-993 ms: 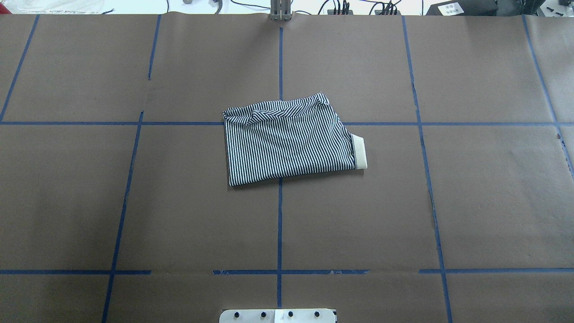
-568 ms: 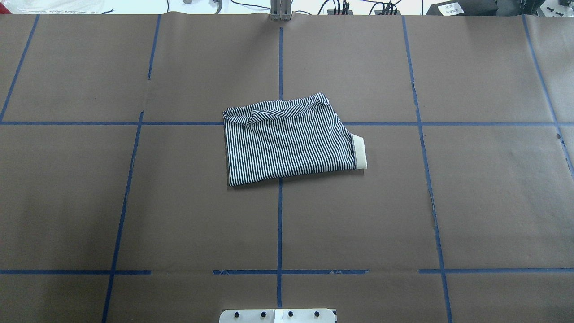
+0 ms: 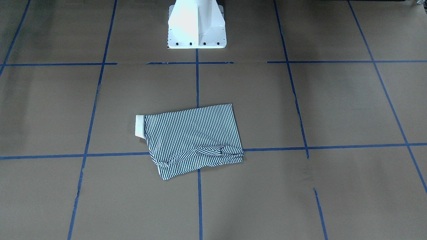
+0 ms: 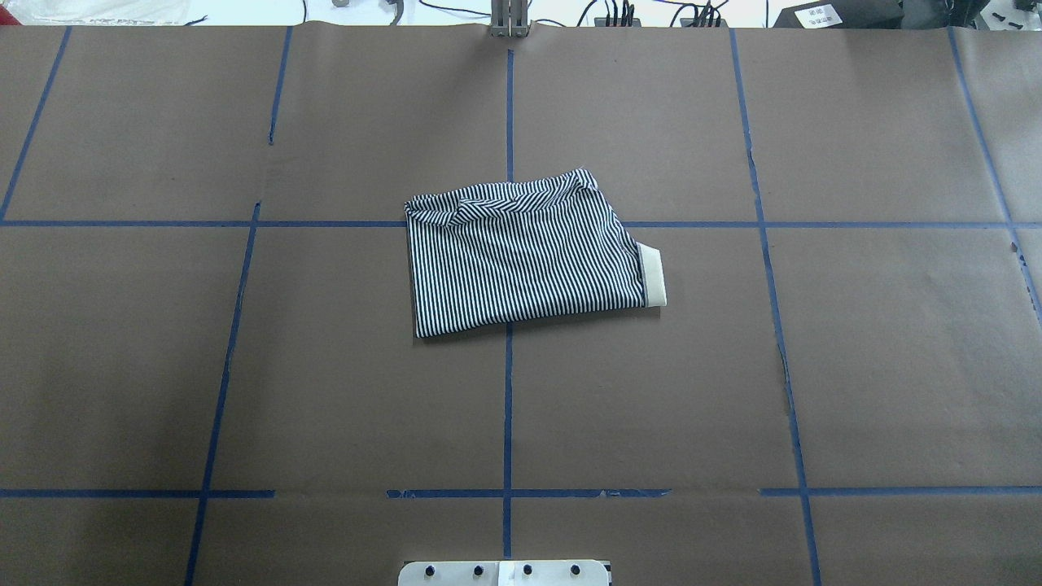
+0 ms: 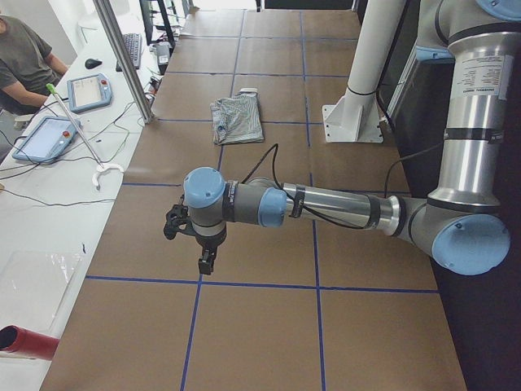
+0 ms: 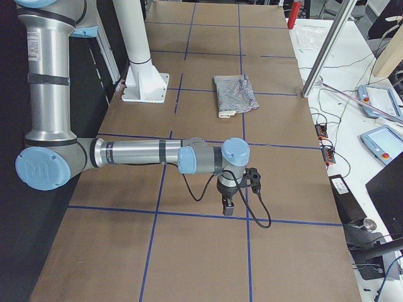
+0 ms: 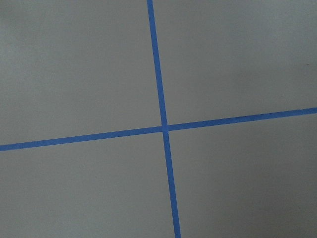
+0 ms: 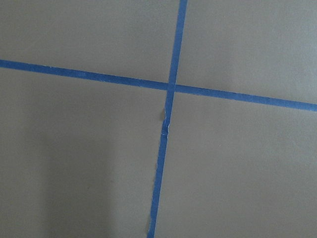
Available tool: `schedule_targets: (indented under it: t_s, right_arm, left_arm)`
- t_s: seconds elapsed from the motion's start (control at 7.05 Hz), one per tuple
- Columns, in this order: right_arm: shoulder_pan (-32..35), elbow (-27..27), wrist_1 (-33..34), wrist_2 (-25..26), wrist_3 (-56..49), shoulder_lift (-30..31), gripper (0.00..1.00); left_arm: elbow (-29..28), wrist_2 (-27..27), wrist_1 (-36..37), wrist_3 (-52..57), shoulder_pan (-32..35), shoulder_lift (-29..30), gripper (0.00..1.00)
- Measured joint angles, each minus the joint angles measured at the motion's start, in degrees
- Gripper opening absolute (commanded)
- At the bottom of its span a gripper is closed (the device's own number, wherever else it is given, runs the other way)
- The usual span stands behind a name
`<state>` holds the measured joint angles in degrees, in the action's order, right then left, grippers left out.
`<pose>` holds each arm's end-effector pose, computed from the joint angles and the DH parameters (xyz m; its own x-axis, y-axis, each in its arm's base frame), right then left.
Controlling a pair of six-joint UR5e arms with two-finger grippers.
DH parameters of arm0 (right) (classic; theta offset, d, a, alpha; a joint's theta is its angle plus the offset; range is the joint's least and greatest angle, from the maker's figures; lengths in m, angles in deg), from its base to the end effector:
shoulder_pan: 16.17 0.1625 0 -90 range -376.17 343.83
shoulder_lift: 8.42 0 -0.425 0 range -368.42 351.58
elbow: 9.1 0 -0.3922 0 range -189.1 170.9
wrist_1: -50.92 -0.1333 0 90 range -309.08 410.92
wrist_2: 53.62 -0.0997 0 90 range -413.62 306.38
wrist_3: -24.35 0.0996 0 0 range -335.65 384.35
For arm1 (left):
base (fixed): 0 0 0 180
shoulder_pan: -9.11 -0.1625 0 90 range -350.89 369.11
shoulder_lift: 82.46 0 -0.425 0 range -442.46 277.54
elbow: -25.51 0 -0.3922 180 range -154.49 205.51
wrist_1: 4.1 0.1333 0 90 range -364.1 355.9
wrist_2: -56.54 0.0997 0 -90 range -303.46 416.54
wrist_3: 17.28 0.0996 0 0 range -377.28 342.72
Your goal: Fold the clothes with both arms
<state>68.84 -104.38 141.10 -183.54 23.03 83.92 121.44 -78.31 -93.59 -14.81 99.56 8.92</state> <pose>0.0276 -0.4818 0.6385 0.7591 -0.1204 0.6397 0.1044 0.9925 0.0629 -0.0670 -0.5061 0.5958 0.7093 0.1207 -0.6945 -0.0228 0.9887 0.1485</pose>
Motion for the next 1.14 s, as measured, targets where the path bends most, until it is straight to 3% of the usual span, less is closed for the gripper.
schedule_targets:
  t_s: [1.14]
  right_arm:
    - [-2.04, 0.38, -0.18, -0.51, 0.07, -0.4, 1.0]
  left_arm:
    - [-2.87, -0.05, -0.13, 0.07, -0.5, -0.67, 1.0]
